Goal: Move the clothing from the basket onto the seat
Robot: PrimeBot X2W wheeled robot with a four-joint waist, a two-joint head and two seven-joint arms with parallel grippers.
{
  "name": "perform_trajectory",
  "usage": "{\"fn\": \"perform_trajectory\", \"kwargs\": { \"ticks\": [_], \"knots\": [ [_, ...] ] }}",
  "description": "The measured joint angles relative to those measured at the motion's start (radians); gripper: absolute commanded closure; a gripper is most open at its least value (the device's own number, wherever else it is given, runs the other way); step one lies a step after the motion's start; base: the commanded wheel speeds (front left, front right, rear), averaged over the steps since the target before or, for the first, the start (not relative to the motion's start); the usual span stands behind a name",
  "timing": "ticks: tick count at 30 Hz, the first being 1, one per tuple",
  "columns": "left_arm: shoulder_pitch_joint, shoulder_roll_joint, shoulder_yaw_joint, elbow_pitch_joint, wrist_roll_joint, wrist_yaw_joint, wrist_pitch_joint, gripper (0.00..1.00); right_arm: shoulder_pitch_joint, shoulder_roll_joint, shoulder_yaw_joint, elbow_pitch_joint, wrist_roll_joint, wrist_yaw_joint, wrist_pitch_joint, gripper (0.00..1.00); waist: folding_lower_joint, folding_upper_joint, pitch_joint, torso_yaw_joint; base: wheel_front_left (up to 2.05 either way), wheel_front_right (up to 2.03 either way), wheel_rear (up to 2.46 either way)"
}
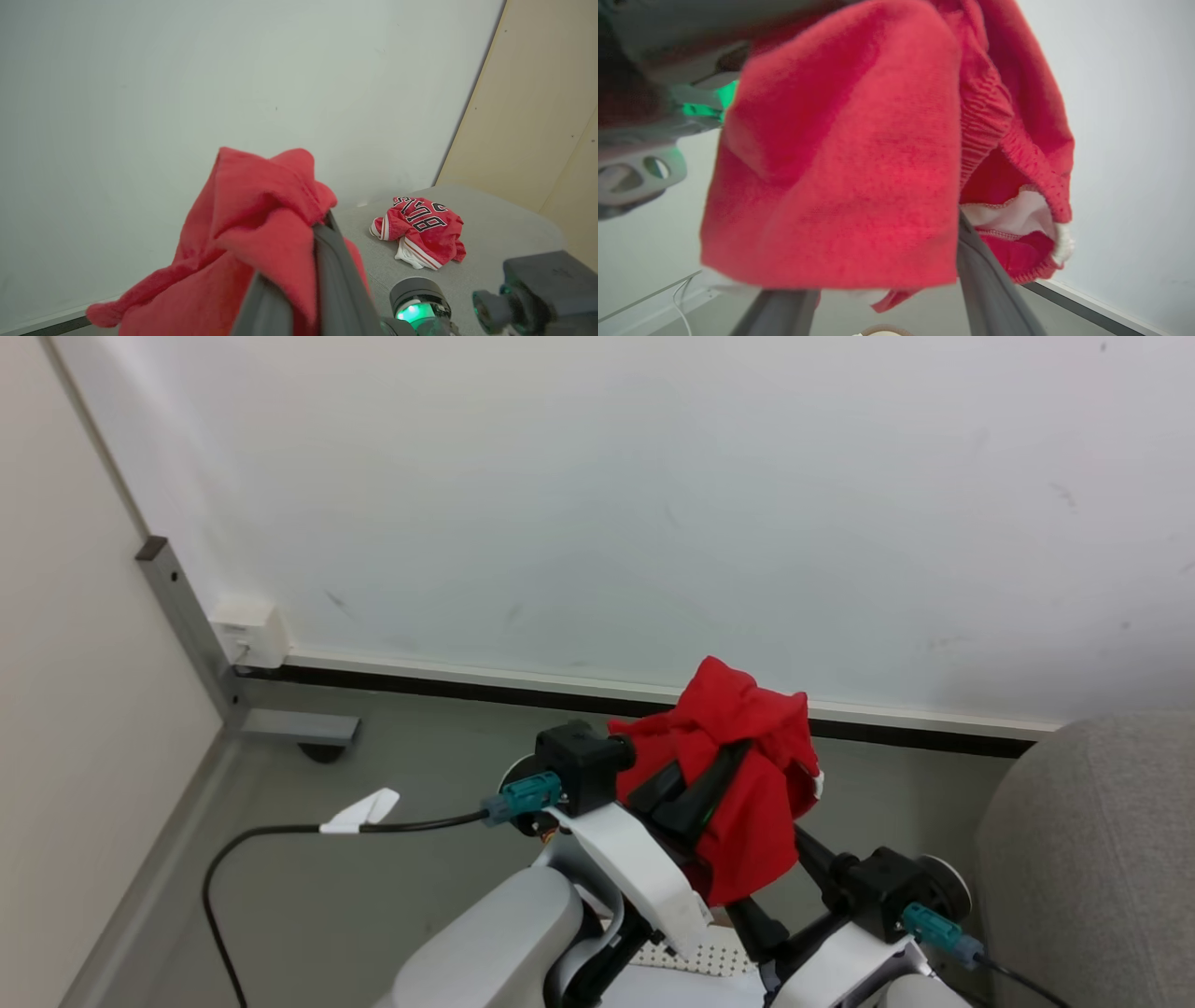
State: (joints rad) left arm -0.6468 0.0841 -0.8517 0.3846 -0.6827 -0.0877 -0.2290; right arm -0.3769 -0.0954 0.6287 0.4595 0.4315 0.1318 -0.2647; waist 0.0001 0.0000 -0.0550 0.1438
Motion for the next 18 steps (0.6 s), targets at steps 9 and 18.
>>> {"fn": "perform_trajectory", "kwargs": {
  "ticks": [9,18],
  "knots": [
    [0.009,-0.003,-0.009,-0.002,-0.010,0.000,0.000,1.00,-0.032,0.025,-0.035,0.040,0.004,0.000,0.000,1.00,0.0000,0.0000,0.000,0.032,0.00,0.00,0.00],
    [0.011,0.002,-0.003,0.007,-0.017,0.008,-0.001,1.00,-0.029,0.022,-0.055,0.032,0.010,0.000,0.000,1.00,0.0000,0.0000,0.006,0.034,0.00,0.00,0.00]
  ]
}}
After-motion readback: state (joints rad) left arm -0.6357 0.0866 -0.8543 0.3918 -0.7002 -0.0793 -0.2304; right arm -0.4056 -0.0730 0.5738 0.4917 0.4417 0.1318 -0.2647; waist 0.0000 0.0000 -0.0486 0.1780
